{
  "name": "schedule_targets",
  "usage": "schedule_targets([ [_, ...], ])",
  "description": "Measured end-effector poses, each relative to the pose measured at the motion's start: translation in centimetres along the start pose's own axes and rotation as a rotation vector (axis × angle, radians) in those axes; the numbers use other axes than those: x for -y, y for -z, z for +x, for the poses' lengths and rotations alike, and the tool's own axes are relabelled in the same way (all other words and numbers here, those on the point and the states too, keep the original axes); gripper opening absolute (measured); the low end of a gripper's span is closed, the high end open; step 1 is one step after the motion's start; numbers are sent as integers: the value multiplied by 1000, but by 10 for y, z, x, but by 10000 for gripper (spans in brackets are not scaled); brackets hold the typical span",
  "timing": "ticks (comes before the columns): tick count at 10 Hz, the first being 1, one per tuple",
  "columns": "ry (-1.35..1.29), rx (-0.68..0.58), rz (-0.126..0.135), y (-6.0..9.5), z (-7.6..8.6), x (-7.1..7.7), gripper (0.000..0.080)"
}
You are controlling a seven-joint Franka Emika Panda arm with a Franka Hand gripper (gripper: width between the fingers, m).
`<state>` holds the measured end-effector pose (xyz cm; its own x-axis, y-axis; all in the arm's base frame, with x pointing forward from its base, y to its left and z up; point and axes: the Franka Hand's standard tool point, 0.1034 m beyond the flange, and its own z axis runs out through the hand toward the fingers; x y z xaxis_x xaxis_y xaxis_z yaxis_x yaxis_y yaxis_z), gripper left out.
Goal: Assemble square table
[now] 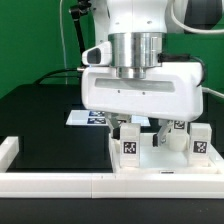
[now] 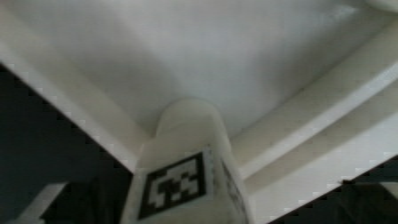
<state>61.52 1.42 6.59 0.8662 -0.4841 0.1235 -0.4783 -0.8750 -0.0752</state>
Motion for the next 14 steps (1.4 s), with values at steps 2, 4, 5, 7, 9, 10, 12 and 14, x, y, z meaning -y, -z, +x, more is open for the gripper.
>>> schedule_targets([
  [2,219,-29,6,-1,6,-5,649],
  [4,178,-29,5,-2,5,-5,553],
  [5,168,-29,6,-2,5,-5,553],
  [7,-8,-26,13,-3,5,-5,286],
  [9,-146,-25,15,-4,5,-6,287],
  [10,-224,-23,14,-4,5,-7,287],
  [12,-603,37,-29,-4,8,-5,287],
  [14,-907,73,-40,-4,9,-2,287],
])
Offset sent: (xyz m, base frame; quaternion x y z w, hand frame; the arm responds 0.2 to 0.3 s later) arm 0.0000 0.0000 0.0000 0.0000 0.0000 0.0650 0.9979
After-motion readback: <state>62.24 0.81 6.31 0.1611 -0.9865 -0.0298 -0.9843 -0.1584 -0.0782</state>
